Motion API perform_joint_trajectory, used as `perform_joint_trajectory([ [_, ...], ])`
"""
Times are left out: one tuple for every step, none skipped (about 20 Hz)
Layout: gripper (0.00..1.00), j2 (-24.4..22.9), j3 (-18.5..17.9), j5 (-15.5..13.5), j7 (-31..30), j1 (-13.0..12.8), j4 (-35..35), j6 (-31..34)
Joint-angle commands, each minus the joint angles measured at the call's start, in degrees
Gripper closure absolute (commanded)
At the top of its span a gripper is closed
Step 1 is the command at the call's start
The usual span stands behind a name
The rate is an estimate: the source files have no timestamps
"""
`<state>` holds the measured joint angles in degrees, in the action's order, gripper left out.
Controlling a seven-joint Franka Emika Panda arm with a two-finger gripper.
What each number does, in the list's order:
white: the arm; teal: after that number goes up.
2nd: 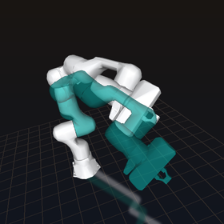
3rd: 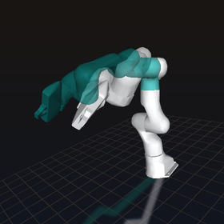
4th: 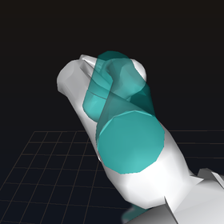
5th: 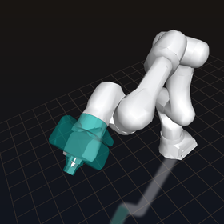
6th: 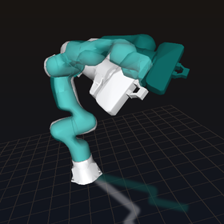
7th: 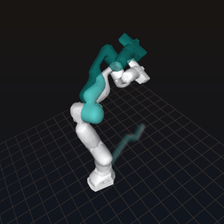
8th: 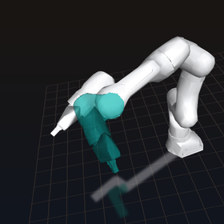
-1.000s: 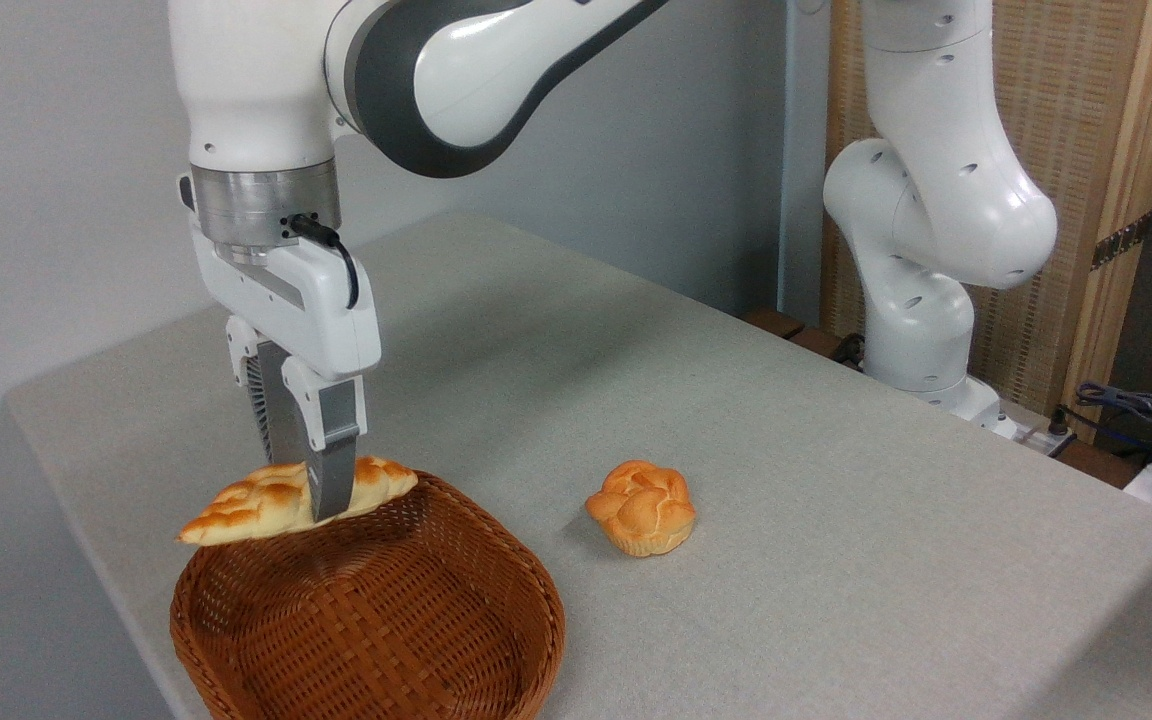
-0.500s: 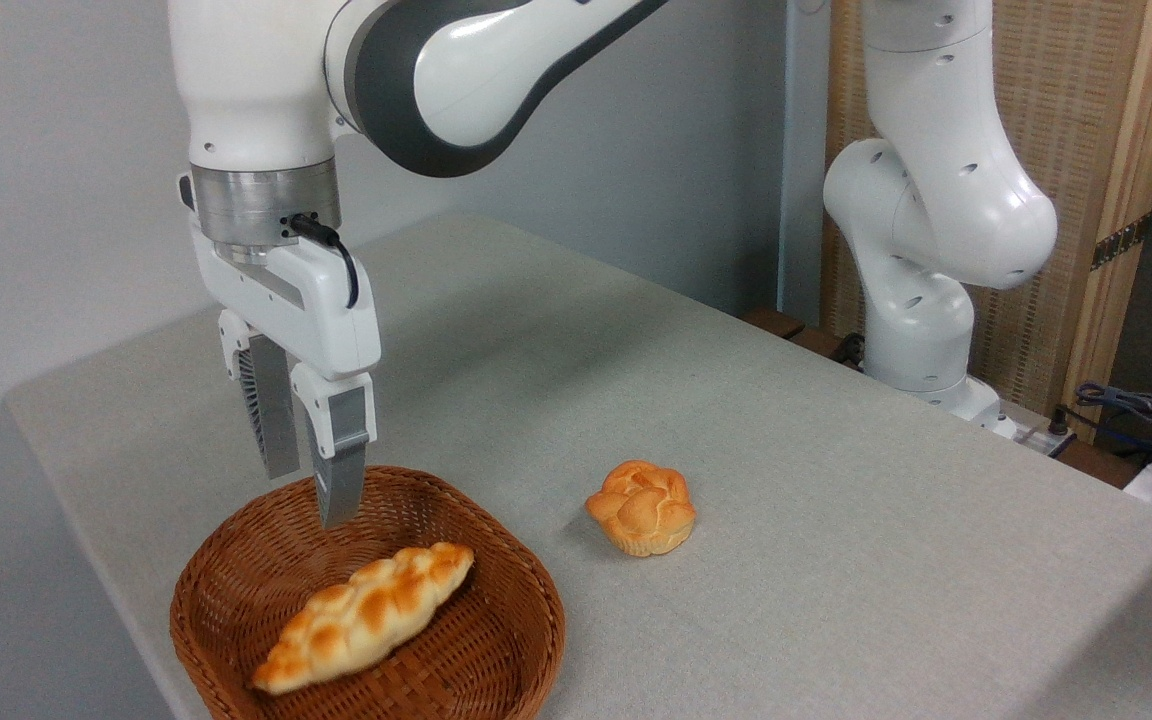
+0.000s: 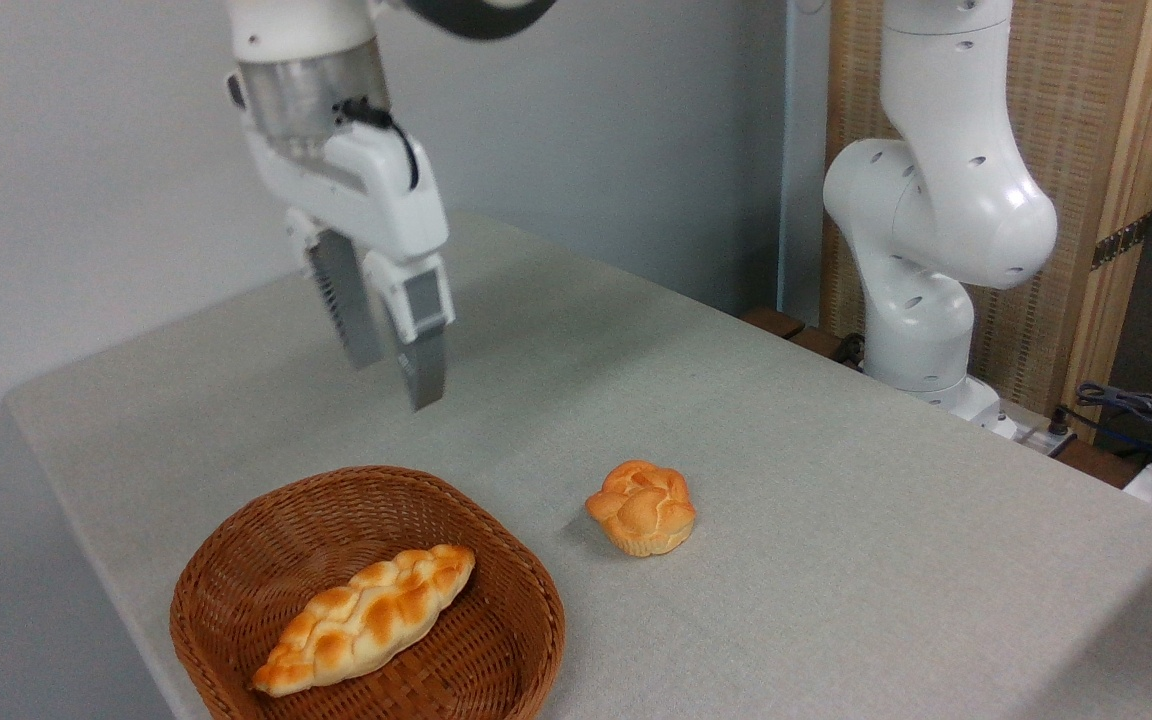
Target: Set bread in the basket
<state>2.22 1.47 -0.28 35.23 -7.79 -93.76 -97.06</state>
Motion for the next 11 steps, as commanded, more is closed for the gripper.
perform_joint_trajectory([
  [0.0, -3.36, -0.23, -4.28, 5.55, 3.39, -0.64, 4.77],
  [0.0, -3.54, -0.32, -4.38, 5.37, 3.48, -0.64, 4.95],
  [0.0, -4.07, -0.59, -4.29, 5.46, 3.49, -0.64, 5.21],
  [0.0, -4.16, -0.59, -3.77, 5.37, 3.57, -0.64, 5.47],
  [0.0, -4.16, -0.68, -3.5, 5.46, 3.57, -0.64, 6.08],
  [0.0, -4.16, -0.68, -2.98, 5.55, 3.57, -0.64, 6.26],
  [0.0, -4.16, -0.76, -2.36, 5.55, 3.66, -0.64, 6.35],
  [0.0, -4.16, -1.37, -2.1, 5.55, 3.66, -0.55, 6.35],
  [0.0, -4.25, -1.38, -2.1, 5.55, 3.66, -0.55, 6.35],
  [0.0, -4.25, -1.38, -2.1, 5.55, 3.66, -0.46, 6.35],
  [0.0, -4.25, -1.55, -2.1, 5.63, 3.57, -0.55, 6.35],
])
